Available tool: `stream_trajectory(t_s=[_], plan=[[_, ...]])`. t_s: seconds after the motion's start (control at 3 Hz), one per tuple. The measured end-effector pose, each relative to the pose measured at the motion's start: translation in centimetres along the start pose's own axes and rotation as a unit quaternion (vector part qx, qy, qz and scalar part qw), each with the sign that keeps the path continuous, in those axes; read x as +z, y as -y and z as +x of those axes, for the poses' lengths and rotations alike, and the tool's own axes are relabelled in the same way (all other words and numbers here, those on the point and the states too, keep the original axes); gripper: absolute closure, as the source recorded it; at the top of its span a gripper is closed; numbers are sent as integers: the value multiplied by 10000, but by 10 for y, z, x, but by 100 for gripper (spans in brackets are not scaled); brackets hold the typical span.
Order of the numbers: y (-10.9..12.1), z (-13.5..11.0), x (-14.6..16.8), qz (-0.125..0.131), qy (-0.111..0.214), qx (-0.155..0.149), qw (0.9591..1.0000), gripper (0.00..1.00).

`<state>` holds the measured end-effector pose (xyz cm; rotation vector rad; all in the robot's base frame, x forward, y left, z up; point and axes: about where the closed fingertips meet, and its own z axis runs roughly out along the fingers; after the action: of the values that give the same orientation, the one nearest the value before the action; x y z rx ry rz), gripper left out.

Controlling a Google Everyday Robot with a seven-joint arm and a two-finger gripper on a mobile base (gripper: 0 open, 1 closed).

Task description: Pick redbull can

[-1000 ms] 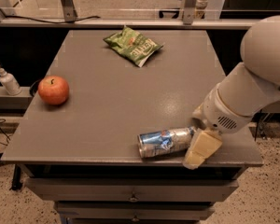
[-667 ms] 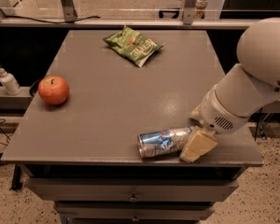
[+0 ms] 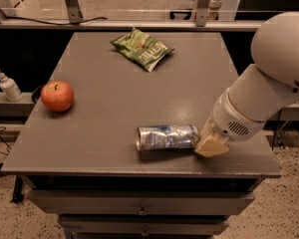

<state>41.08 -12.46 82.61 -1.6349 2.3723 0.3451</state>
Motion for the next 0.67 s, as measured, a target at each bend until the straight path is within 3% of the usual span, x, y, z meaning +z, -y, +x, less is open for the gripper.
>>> stream_trajectory(t_s=[0.33, 0.67], plan=[[-2, -5, -7, 69, -17, 8, 10000, 100], [2, -5, -15, 196, -35, 82, 9998, 100]])
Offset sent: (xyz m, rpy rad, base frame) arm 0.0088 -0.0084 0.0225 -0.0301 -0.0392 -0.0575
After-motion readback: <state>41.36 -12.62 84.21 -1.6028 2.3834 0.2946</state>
